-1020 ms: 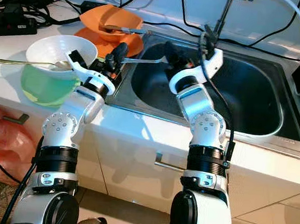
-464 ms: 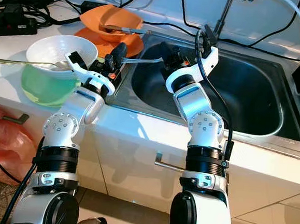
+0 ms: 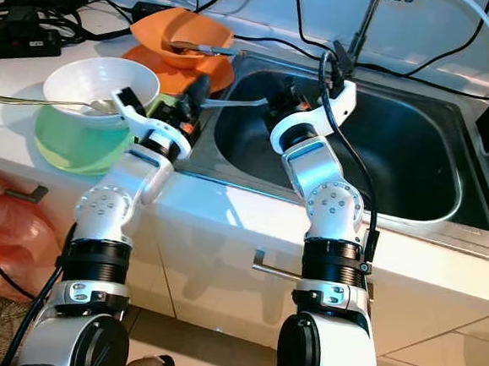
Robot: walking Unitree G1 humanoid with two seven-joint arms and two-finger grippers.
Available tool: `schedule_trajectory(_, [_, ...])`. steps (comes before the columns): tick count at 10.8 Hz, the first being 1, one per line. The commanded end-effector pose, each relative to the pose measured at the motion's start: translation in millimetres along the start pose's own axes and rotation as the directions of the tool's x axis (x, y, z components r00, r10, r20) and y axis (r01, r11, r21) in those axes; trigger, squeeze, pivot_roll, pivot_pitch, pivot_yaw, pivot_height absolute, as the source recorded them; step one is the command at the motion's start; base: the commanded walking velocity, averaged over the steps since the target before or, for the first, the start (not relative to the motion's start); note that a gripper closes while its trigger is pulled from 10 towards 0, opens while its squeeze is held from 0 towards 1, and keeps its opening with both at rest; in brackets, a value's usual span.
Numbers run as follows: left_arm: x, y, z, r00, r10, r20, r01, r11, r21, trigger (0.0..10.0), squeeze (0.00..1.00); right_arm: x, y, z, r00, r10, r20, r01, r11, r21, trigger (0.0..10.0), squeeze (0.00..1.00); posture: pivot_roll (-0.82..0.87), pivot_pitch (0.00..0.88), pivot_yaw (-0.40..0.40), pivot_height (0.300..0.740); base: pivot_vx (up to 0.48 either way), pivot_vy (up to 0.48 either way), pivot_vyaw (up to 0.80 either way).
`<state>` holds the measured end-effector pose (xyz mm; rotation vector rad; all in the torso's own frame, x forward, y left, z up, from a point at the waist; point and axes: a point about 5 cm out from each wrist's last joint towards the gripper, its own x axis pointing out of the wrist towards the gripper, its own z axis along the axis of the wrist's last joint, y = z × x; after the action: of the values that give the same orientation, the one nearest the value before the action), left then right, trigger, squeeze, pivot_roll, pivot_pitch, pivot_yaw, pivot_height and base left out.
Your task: Kitchen organization
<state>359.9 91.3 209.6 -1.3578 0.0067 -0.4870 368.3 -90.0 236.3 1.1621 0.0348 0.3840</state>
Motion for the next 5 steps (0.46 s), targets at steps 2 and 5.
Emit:
schedule_trajectory(2, [1.3,-0.6,-14,1.000,-0.002,-0.014,0.002,1.000,-0.021,10.0,1.00,1.3,-2.1,-5,0.998,-0.048,0.032,0.046,0.998,0.043,0.0,0.00,0.05,0.074,-0.044,0.740,0.000,0.000,0.00])
schedule_trajectory(5, [-0.3,6.1,-20,0.997,0.047,-0.059,-0.045,0.999,0.029,10.0,1.00,-0.4,-11.1,7,0.988,-0.109,0.110,0.107,0.994,0.028,0.0,0.00,0.05,0.076,-0.041,0.740,0.000,0.000,0.00])
